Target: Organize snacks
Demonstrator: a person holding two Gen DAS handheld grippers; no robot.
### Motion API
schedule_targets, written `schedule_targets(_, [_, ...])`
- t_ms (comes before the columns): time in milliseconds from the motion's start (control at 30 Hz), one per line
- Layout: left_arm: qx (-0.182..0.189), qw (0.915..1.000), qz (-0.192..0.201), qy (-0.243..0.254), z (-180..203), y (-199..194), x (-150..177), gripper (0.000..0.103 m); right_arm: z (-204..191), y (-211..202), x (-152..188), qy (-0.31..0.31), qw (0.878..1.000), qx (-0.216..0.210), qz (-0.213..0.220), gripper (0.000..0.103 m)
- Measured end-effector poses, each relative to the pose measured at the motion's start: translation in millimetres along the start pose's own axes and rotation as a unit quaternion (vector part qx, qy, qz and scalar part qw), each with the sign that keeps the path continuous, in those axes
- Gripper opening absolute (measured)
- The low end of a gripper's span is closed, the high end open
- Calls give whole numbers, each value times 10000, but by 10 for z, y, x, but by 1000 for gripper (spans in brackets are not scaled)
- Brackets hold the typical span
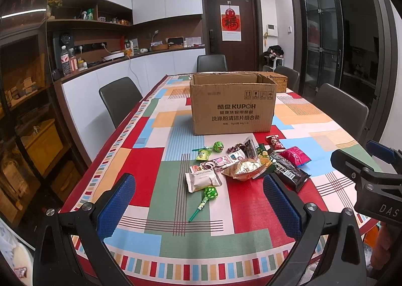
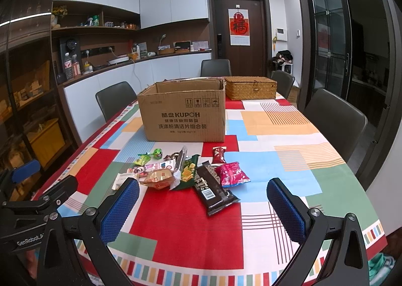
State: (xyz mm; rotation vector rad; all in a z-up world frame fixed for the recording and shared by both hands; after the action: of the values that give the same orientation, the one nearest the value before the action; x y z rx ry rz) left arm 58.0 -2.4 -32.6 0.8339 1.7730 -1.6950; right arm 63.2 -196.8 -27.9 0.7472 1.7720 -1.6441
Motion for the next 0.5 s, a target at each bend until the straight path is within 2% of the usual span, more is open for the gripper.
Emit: schedule_targets(500, [6, 10000, -4, 4, 3, 3, 1, 103, 0, 5, 4, 0, 10000, 7, 3, 102])
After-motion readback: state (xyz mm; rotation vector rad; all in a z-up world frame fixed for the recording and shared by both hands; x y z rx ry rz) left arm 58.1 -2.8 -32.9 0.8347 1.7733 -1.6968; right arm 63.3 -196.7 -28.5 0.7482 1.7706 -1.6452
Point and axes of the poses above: each gripper's, at about its wrist camera, not at the fingertips, and y roughly the way its jaws point, z to its right, x to its underside, the point moved 8 cm from there along y, roughly the way its jaws point, and after that the axes turned 10 degrees about -z, right-handed, at the moved point
